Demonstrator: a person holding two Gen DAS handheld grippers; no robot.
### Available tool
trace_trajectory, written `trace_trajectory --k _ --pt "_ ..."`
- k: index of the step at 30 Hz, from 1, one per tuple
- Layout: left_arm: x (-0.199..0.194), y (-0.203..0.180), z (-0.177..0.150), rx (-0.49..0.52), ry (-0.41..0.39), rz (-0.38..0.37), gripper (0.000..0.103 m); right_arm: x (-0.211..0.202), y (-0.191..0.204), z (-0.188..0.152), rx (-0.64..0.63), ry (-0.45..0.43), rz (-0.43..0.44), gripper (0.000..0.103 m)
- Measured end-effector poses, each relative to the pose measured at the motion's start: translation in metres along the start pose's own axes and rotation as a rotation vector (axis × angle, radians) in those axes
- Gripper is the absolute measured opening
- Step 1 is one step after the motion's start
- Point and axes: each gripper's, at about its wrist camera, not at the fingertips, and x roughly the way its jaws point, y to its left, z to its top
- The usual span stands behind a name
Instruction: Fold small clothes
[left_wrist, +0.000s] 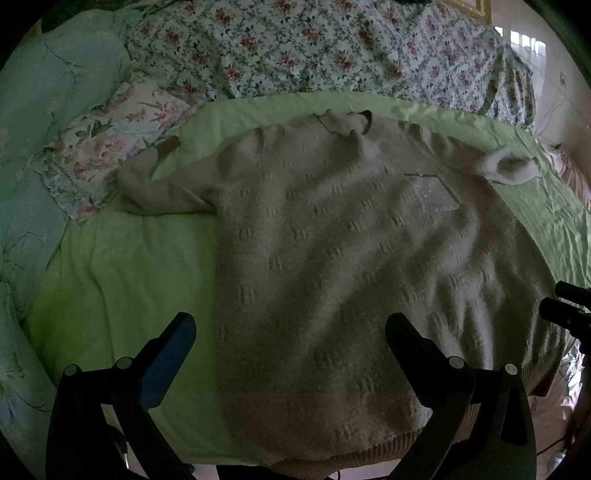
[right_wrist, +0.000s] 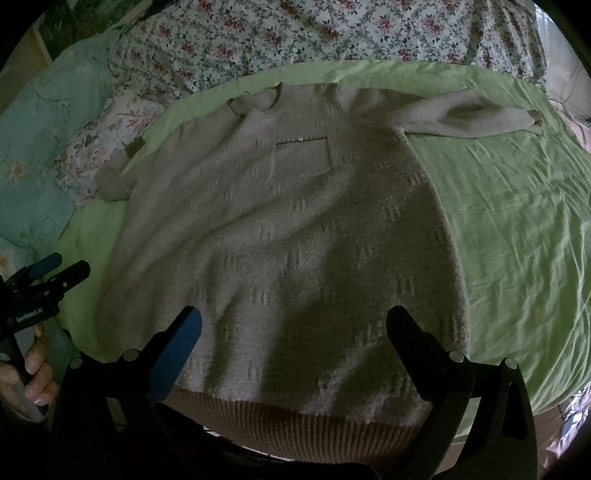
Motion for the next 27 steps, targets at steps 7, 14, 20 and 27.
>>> trace_trajectory --k 7,14,20,27 --pt "0.0005 0.0007 -0.0014 -0.004 0.003 -0.002 0.103 0.0009 0.0006 0.0009 0.000 0.002 0.002 0.100" --pt "0.0009 0.0016 -0.0016 -0.002 0.003 0.002 0.103 0.0016 0.0013 0.0007 0.001 0.002 0.001 0.100" --pt "0.0020 0.0011 -0.0021 0.000 0.003 0.007 0.103 0.0011 0.0013 0.0011 0.000 0.003 0.001 0.100" --pt "0.0027 0.0014 -0.0039 0.003 0.001 0.005 0.103 0.0019 0.0030 -0.0005 0.003 0.001 0.001 0.100"
